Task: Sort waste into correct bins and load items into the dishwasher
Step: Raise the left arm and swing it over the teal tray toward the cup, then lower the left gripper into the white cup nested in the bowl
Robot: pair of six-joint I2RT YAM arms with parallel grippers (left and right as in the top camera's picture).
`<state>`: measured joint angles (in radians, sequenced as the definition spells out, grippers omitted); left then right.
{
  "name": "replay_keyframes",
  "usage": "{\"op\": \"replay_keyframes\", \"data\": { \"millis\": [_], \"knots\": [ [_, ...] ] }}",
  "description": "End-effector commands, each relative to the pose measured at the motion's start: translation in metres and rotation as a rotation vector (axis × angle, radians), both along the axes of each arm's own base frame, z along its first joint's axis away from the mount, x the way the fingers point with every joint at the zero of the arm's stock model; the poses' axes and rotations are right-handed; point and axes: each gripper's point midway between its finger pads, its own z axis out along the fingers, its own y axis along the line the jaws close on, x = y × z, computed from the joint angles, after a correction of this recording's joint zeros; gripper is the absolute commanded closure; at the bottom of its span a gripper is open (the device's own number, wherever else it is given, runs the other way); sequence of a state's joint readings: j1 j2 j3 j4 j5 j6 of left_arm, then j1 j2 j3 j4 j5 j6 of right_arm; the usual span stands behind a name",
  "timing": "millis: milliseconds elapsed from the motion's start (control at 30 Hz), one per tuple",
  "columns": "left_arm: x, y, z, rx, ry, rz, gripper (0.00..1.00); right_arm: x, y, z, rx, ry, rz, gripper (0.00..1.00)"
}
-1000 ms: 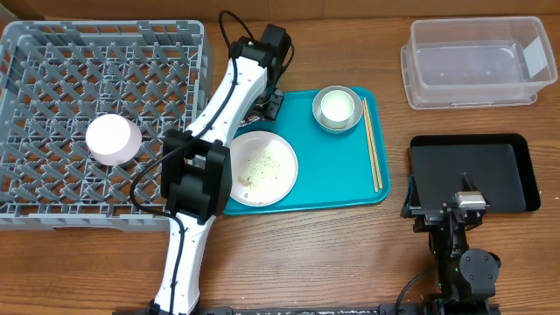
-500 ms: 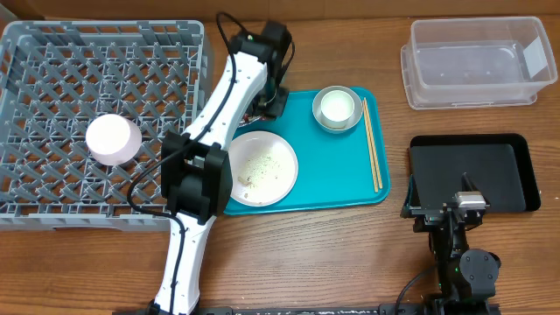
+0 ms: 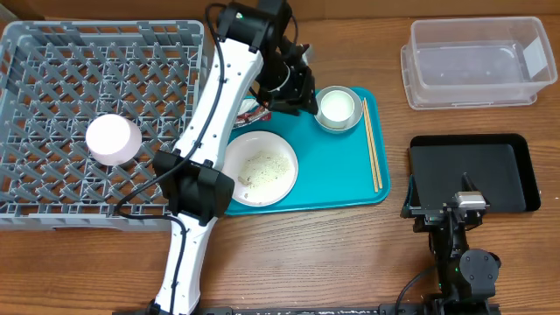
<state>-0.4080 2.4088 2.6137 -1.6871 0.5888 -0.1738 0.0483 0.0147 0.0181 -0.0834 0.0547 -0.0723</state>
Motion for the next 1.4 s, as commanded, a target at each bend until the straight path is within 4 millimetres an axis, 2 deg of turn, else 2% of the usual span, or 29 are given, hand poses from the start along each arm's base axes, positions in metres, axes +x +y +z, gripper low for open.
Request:
{"op": "replay_keyframes", "data": {
  "millis": [0, 100, 200, 233, 300, 500, 633, 700, 800, 1000, 1100, 1267, 1367],
  "knots": [
    [-0.023, -0.024, -0.004, -0.001, 0.058, -0.034, 0.49, 0.0, 0.003, -0.001, -0.003, -0.005, 0.012, 0.0],
    [-0.037, -0.033, -0.016, 0.055, 0.079, -0.058, 0.45, 0.0, 0.003, -0.001, -0.003, -0.005, 0.012, 0.0],
    [-0.052, -0.037, -0.023, 0.09, 0.118, -0.07, 0.33, 0.0, 0.003, -0.001, -0.003, -0.005, 0.012, 0.0],
    [-0.055, -0.035, -0.025, 0.111, 0.119, -0.074, 0.14, 0.0, 0.003, -0.001, -0.003, -0.005, 0.012, 0.0],
    [-0.062, -0.022, -0.029, 0.181, 0.111, -0.074, 0.0, 0.0, 0.003, -0.001, -0.003, -0.005, 0.012, 0.0],
    [-0.092, 0.029, -0.03, 0.386, 0.127, -0.016, 0.0, 0.0, 0.003, -0.001, -0.003, -0.005, 0.012, 0.0],
    [-0.089, 0.069, -0.05, 0.677, 0.093, 0.184, 0.0, 0.0, 0.003, -0.001, -0.003, -0.005, 0.012, 0.0],
    [-0.082, 0.071, -0.061, 0.729, 0.058, 0.25, 0.0, 0.0, 0.003, -0.001, -0.003, -0.005, 0.012, 0.0],
    [-0.072, 0.053, -0.08, 0.684, 0.001, 0.273, 0.05, 0.0, 0.003, -0.001, -0.003, -0.005, 0.012, 0.0],
    [-0.066, 0.03, -0.107, 0.637, -0.035, 0.353, 0.26, 0.0, 0.003, -0.001, -0.003, -0.005, 0.012, 0.0],
    [-0.065, 0.032, -0.116, 0.658, -0.048, 0.391, 0.32, 0.0, 0.003, -0.001, -0.003, -0.005, 0.012, 0.0],
    [-0.064, 0.046, -0.126, 0.725, -0.074, 0.432, 0.5, 0.0, 0.003, -0.001, -0.003, -0.005, 0.012, 0.0],
    [-0.068, 0.048, -0.133, 0.733, -0.064, 0.428, 0.52, 0.0, 0.003, -0.001, -0.003, -0.005, 0.012, 0.0]
  ]
}}
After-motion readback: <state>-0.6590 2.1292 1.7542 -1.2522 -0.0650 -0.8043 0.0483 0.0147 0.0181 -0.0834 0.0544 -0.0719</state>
